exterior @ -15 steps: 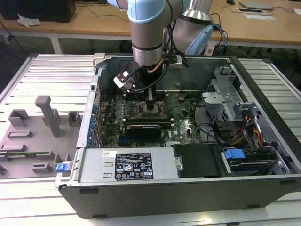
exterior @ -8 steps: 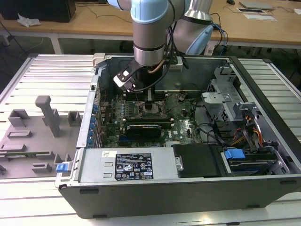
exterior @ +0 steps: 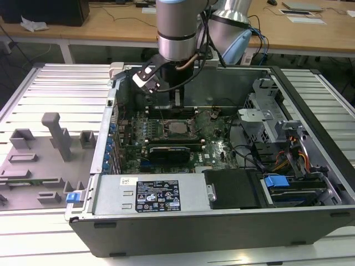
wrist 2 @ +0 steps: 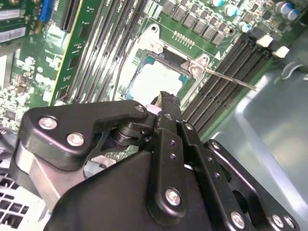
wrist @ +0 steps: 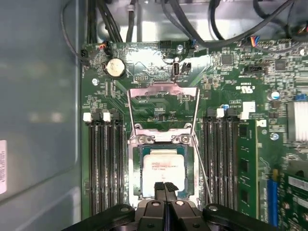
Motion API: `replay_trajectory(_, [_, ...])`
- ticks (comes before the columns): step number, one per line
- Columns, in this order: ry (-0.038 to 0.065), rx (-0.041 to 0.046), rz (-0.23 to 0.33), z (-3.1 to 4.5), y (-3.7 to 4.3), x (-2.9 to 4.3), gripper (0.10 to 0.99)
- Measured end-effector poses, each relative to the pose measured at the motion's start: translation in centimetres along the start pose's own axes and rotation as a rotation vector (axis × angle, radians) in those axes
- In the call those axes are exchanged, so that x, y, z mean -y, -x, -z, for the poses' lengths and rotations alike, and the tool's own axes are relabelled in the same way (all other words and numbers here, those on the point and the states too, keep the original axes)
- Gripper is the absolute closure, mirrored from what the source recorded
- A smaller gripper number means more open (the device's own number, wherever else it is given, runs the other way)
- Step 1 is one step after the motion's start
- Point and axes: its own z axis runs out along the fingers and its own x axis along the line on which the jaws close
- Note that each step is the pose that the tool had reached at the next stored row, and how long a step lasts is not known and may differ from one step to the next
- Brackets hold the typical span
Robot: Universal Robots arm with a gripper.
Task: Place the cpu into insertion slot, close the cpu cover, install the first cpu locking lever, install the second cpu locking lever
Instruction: 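Place the cpu into insertion slot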
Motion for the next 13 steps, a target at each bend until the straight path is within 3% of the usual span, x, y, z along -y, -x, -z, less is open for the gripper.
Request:
replay_trajectory(5, [-0.002,0.0000,0.000,0.02,0.01,-0.65,0.980])
replay_trajectory(7, [-0.005,0.0003,-0.001,0.06,0.00,-1.27,0.980])
replay_trajectory(10, [-0.006,0.0009,-0.001,1.37,-0.04,-1.54,0.980])
replay_trajectory(13, [-0.006,0.0012,-0.001,1.54,-0.05,-1.56,0.980])
